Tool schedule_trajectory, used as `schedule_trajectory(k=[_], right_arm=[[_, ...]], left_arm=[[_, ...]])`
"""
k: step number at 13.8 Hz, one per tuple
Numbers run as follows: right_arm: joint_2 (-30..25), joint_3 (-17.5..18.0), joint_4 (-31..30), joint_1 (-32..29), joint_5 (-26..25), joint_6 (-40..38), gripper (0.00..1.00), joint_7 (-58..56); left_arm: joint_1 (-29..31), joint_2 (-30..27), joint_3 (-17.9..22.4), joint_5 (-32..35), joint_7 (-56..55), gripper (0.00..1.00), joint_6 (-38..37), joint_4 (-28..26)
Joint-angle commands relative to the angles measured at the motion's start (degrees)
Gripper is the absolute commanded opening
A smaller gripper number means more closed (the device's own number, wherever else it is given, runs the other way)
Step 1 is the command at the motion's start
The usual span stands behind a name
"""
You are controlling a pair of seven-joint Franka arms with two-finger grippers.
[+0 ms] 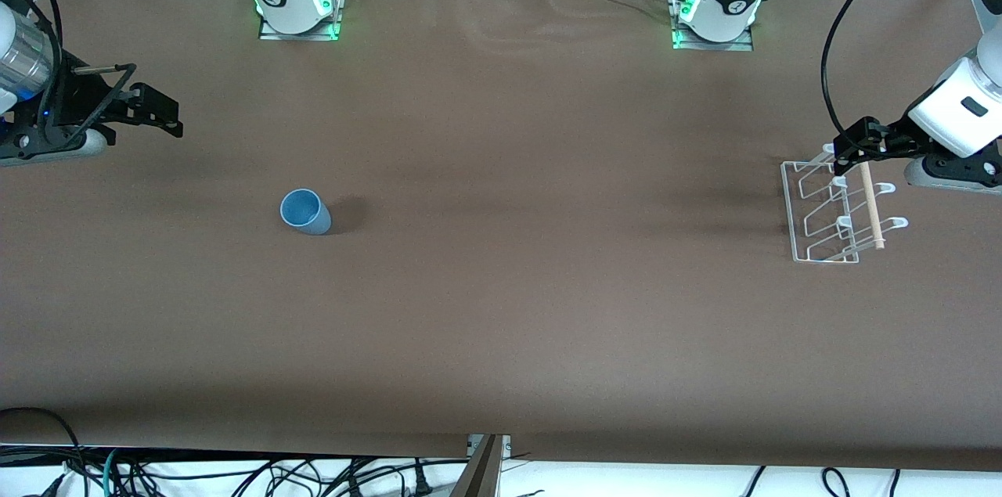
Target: Transfer cup to left arm and place on rack
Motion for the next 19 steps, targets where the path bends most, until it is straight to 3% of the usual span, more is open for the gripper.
schedule_trajectory(k=[1, 4, 11, 19], right_arm=[[0.27, 0.01, 0.95, -0.26, 0.49, 0.21, 0.99, 0.18], [0.79, 0.10, 0.87, -0.08, 0.30, 0.48, 0.99, 1.32], [9.92, 0.19, 0.25, 1.05, 0.22, 4.95, 0.99, 1.06], [18.71, 0.37, -8.89, 2.37, 0.49, 18.22, 0.99, 0.01]], left_arm=[[0.13, -0.20, -0.08, -0.81, 0.16, 1.00, -1.35, 0.97], [0.13, -0.28, -0.08, -0.81, 0.16, 1.00, -1.35, 0.97], [0.13, -0.28, 0.00, -0.81, 0.16, 1.00, -1.35, 0.97], [0.13, -0.28, -0.08, -0.81, 0.16, 1.00, -1.35, 0.97]])
